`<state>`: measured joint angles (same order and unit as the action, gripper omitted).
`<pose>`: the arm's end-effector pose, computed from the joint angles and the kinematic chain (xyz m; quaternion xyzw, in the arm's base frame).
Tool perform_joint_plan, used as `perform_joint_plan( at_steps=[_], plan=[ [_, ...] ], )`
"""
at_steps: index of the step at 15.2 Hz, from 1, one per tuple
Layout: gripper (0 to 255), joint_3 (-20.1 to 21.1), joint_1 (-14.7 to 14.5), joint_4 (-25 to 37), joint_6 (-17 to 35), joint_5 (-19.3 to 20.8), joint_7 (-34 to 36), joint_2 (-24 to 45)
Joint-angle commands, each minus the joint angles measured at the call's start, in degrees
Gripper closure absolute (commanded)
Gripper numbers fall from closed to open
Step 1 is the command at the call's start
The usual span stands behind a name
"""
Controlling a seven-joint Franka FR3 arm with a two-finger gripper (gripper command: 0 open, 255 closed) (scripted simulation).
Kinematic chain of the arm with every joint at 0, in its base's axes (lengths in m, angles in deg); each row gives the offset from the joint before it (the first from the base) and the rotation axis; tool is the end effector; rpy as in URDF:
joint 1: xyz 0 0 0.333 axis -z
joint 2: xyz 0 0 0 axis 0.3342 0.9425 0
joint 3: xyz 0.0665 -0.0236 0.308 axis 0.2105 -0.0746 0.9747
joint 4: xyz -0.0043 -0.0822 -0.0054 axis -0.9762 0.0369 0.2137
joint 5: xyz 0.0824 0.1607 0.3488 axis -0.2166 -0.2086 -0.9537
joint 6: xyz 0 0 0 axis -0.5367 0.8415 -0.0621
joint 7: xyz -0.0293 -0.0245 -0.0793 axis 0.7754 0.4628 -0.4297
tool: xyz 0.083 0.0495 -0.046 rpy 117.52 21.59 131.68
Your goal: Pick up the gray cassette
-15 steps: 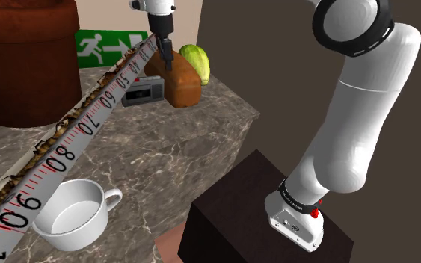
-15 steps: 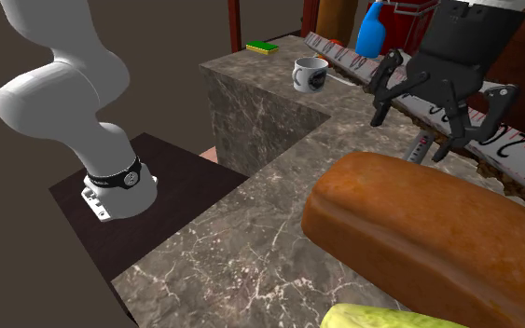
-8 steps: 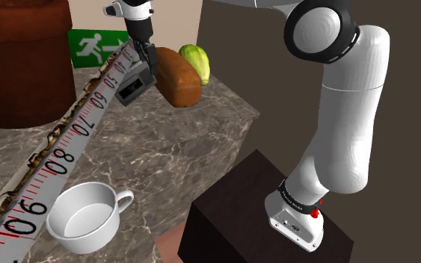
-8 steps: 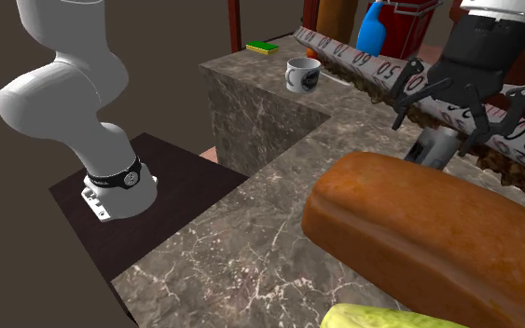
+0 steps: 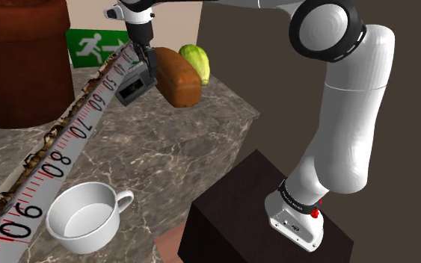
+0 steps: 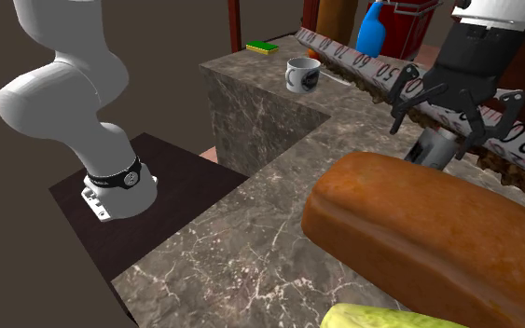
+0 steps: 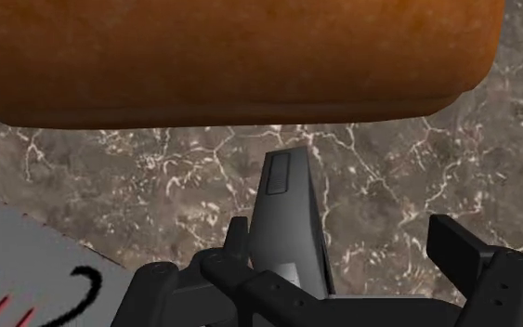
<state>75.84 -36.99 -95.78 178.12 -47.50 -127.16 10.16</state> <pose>0.6350 0.2112 0.4742 0.7687 0.6332 -0.0730 0.0535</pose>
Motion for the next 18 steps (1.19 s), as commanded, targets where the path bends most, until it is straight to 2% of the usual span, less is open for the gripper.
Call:
perform_joint_plan(
  at_steps=[1,2,3,4,6,9,10,18],
  plan=[
    [255,0.59,-0.47,-0.13,1.52,-0.6,-0.09,3.46],
    [255,0.81,-0.91,-1.13,1.77,-0.59,0.63,2.81],
    [255,0.97,-1.56,3.54,-0.13,-0.47,1.08,5.64],
    [255,1.14,-1.86,1.93,0.66,-0.46,1.72,4.95],
    [255,1.13,-2.39,9.93,-3.33,-0.4,1.29,8.9],
    [255,1.1,-2.98,16.19,-6.05,-0.31,1.19,12.51],
    [255,2.47,1.04,-0.93,2.17,0.22,0.42,3.45],
    [255,2.79,1.01,4.76,-3.78,0.19,-0.29,3.16]
  ],
)
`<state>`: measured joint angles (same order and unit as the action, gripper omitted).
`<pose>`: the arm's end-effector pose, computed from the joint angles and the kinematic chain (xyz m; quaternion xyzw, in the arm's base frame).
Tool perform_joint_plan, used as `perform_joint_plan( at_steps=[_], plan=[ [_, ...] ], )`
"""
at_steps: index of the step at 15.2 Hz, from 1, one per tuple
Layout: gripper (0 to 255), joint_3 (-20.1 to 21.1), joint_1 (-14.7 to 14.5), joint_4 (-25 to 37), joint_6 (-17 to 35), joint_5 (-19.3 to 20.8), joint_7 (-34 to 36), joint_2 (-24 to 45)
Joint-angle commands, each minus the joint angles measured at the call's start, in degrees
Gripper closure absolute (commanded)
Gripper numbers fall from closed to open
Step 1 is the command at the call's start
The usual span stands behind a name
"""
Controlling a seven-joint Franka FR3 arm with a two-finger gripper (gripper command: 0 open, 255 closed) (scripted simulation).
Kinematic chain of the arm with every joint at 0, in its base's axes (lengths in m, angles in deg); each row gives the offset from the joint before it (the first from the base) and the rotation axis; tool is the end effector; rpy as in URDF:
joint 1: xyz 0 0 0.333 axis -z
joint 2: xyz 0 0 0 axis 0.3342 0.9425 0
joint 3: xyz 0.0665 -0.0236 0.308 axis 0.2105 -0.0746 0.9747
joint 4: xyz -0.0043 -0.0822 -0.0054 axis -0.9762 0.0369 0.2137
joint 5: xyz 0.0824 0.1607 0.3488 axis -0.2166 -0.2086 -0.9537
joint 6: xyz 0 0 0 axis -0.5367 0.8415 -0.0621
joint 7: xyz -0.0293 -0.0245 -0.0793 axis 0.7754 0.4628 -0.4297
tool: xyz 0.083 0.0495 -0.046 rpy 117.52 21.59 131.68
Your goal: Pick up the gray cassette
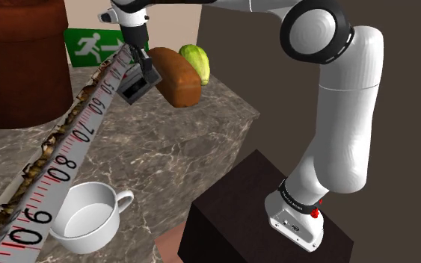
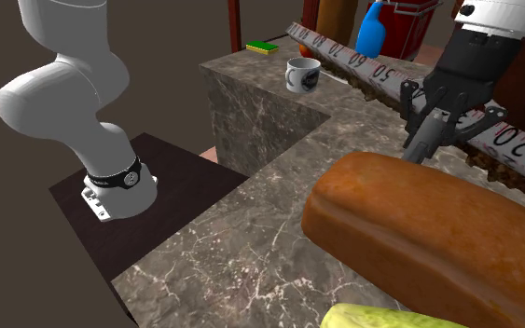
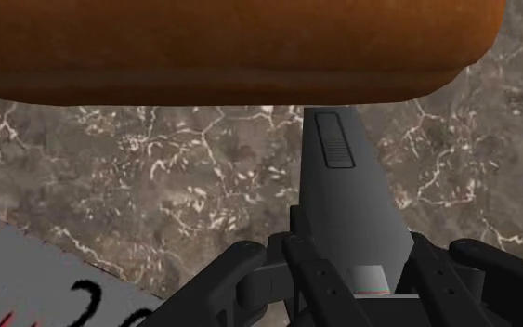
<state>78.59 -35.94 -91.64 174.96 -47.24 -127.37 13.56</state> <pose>0.6406 0.2256 0.4645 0.7606 0.6420 -0.0888 0.0392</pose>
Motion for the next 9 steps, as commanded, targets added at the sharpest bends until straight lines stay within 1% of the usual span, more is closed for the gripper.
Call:
perform_joint_plan(
  at_steps=[1,7,9],
  plan=[
    [255,0.05,-0.07,1.44,-1.4,-0.08,-0.18,-0.2],
    [255,0.04,-0.35,7.02,-6.32,-0.06,-0.79,0.41],
    [255,0.04,-0.36,7.16,-6.45,-0.06,-0.8,0.43]
  ],
)
